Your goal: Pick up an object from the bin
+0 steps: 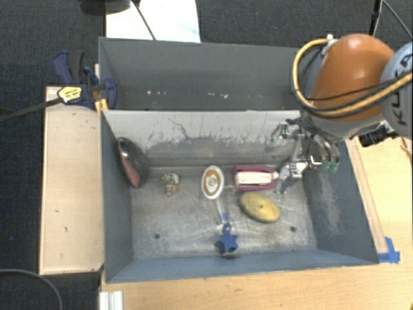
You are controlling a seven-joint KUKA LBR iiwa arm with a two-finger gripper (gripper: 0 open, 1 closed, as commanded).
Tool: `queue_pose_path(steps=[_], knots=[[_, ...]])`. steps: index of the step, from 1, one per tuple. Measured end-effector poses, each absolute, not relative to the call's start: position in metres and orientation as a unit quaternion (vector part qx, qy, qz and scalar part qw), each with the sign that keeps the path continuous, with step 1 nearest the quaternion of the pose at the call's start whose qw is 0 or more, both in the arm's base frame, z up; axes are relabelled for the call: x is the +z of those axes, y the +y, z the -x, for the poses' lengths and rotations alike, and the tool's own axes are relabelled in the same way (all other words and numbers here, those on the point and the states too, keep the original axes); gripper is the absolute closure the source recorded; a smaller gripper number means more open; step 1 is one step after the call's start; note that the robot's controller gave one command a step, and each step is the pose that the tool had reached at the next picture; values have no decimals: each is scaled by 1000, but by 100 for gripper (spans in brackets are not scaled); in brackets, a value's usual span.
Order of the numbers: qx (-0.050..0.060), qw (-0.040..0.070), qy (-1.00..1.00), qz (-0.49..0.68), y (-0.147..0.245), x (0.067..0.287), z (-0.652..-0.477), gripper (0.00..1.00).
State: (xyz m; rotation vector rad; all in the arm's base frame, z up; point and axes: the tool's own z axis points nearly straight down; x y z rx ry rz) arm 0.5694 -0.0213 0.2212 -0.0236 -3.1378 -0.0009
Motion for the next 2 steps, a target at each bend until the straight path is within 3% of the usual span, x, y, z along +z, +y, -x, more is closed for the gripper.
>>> queue_pose_path(steps=[1, 2], knots=[[1, -11, -992, -126, -2, 91, -561, 0], [-3, -9, -998, -68, -10, 91, -563, 0]])
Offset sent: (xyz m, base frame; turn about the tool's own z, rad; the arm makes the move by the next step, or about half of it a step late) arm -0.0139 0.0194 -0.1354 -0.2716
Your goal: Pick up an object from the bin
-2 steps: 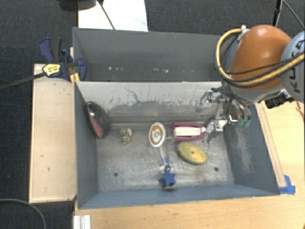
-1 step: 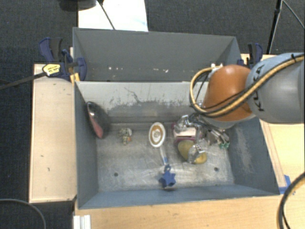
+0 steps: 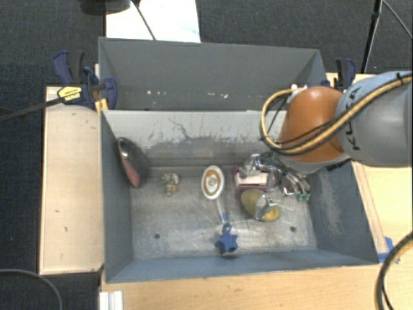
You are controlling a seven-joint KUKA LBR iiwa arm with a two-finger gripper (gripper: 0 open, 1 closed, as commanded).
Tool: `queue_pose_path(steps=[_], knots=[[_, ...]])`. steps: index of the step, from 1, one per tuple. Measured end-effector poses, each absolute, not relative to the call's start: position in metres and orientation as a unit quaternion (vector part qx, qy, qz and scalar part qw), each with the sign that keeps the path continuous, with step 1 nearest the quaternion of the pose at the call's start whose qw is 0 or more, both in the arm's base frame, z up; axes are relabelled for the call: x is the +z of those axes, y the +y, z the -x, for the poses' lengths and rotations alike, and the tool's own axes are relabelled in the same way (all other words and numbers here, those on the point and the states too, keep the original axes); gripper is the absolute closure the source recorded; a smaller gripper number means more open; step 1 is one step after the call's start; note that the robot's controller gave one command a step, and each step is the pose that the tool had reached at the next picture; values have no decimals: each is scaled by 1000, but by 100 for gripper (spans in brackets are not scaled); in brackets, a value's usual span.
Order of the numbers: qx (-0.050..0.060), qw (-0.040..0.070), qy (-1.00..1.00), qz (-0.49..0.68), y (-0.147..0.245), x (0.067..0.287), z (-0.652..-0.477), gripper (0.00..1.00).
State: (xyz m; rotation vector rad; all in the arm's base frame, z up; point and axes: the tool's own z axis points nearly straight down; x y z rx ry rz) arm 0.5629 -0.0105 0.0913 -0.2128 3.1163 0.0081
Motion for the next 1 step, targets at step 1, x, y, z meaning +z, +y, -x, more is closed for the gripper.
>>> queue_pose_path(steps=[1], knots=[[7, 1, 998, -54, -20, 90, -587, 0]])
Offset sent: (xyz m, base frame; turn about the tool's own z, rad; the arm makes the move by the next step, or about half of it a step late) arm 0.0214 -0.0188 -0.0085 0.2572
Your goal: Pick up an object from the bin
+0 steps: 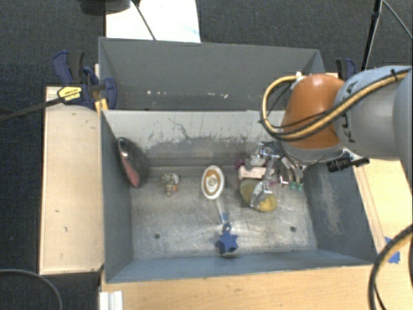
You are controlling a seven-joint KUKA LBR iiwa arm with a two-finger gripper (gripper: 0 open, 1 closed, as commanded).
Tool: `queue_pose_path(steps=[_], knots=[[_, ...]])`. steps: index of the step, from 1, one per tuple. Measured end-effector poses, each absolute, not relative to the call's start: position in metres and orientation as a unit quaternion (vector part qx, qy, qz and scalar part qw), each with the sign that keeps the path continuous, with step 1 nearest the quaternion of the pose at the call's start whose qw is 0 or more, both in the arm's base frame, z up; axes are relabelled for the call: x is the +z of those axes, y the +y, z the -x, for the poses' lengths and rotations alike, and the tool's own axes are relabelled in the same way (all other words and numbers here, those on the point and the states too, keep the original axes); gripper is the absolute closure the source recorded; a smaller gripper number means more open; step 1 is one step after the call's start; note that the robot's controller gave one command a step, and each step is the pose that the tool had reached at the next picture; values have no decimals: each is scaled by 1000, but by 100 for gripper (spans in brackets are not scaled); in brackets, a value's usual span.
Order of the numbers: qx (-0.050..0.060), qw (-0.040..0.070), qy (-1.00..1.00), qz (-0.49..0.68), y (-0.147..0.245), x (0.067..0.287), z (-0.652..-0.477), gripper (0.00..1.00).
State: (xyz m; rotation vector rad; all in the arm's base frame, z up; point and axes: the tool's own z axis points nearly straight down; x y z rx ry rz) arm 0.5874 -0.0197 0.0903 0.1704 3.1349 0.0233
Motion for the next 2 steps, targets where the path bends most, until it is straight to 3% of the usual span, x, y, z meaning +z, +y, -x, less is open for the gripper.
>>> queue_pose_path(steps=[1, 2], knots=[[5, 0, 996, -93, -26, 90, -588, 0], [3, 6, 996, -94, -29, 92, -592, 100]])
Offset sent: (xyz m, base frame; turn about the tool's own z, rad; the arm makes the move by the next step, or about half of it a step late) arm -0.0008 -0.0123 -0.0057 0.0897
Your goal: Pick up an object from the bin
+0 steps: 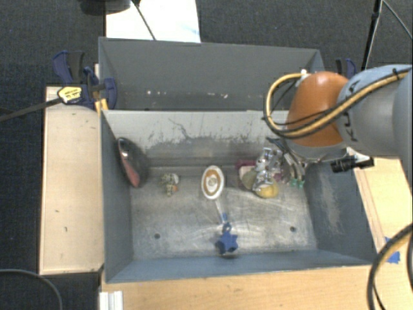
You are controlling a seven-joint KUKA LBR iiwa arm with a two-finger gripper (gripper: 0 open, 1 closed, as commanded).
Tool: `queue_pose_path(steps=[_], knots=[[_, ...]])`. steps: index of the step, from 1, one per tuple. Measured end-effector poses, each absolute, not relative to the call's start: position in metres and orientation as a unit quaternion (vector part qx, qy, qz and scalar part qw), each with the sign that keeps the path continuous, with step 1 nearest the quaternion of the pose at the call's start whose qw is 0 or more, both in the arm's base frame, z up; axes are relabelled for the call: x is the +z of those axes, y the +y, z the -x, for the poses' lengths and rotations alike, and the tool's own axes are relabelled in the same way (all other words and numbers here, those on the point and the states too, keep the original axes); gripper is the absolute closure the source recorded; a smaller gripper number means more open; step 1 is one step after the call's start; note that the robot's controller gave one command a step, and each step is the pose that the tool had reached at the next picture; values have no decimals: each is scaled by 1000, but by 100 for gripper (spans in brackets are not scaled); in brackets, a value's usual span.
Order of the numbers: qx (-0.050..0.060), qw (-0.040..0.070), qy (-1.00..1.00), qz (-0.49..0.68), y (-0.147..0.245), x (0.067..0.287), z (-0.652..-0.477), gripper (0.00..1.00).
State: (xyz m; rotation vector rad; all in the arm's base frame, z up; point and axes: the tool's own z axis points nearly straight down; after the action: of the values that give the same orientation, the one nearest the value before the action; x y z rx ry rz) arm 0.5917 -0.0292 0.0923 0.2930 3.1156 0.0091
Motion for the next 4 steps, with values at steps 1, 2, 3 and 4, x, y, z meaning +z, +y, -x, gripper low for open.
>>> queue_pose_path(steps=[1, 2, 3, 4], knots=[[2, -7, 996, -92, -29, 88, -585, 0], [2, 5, 996, -93, -31, 92, -591, 100], [2, -18, 996, -91, -28, 87, -581, 0], [1, 4, 996, -92, -31, 91, -590, 100]])
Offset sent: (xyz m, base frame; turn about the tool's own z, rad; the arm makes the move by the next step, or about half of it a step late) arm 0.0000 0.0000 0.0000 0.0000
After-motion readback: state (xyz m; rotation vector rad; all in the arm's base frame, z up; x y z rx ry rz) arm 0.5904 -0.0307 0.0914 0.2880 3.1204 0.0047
